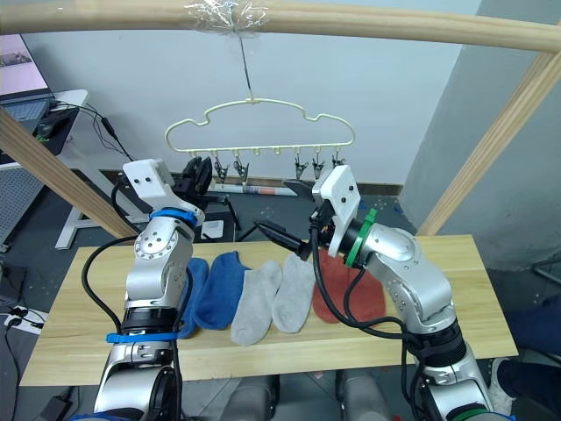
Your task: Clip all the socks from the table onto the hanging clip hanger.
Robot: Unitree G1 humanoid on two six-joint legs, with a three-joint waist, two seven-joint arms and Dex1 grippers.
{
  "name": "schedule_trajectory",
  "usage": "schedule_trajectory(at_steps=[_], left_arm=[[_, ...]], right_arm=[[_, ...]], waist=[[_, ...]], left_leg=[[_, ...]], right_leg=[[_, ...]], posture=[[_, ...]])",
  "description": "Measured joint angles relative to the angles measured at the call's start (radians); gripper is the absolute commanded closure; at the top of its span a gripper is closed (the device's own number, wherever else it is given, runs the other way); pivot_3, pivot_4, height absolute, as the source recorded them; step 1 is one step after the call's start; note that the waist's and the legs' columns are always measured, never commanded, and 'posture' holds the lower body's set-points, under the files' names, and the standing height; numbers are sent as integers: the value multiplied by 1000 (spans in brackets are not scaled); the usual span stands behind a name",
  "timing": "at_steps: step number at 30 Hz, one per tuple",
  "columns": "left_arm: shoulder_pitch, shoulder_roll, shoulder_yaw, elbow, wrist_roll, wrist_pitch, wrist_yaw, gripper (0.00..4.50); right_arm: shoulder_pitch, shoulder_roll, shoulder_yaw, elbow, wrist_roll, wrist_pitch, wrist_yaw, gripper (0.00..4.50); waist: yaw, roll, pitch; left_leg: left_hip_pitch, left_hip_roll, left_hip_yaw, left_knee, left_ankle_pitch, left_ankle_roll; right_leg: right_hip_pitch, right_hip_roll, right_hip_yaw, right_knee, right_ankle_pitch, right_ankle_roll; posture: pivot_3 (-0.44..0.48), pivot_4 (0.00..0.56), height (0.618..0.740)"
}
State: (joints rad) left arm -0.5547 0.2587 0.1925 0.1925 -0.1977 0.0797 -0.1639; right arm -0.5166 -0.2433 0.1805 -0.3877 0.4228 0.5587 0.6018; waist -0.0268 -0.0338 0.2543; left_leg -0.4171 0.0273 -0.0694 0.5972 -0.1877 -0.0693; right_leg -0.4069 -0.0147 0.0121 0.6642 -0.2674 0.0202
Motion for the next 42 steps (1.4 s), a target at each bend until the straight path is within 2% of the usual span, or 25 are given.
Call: schedule_trajectory(at_steps=[6,10,13,18,29,38,42], left_arm=[[0,4,9,0,0,1,-5,4350],[4,25,8,-10,0,20,-25,4350],[19,44,10,-28,-2,28,-48,4350],[34,51,8,-33,-8,49,-70,4350],[43,51,6,-57,-15,68,-74,4350],[49,50,-3,-71,-16,87,-83,4350],[49,50,-4,-71,-16,88,-84,4350]], right_arm=[[13,2,0,-2,-2,4,-16,0],[118,-58,2,12,-90,23,-94,0],[218,-120,6,105,-193,35,-162,0],[280,-125,1,261,-287,-4,-223,0],[234,-144,8,609,-365,-202,-146,0],[161,-112,3,780,-373,-270,-118,0],[141,-111,1,811,-382,-271,-100,874]], waist=[[0,0,0],[5,0,0],[4,0,0],[-5,0,0],[-5,0,0],[-3,0,0],[-3,0,0]], left_leg=[[0,0,0,0,0,0],[0,-1,0,0,0,0],[0,-1,1,0,0,0],[1,0,1,0,0,0],[1,0,2,1,0,0],[1,0,2,2,0,0],[1,0,2,3,0,0]], right_leg=[[0,0,0,0,0,0],[0,-1,0,-1,0,0],[0,-2,1,0,0,0],[0,1,2,1,0,0],[0,1,3,1,1,1],[0,1,3,0,1,1],[1,1,2,2,1,1]], posture=[[20,259,740],[22,259,740],[18,259,740],[18,259,740],[18,259,740],[32,250,740],[39,246,740]])
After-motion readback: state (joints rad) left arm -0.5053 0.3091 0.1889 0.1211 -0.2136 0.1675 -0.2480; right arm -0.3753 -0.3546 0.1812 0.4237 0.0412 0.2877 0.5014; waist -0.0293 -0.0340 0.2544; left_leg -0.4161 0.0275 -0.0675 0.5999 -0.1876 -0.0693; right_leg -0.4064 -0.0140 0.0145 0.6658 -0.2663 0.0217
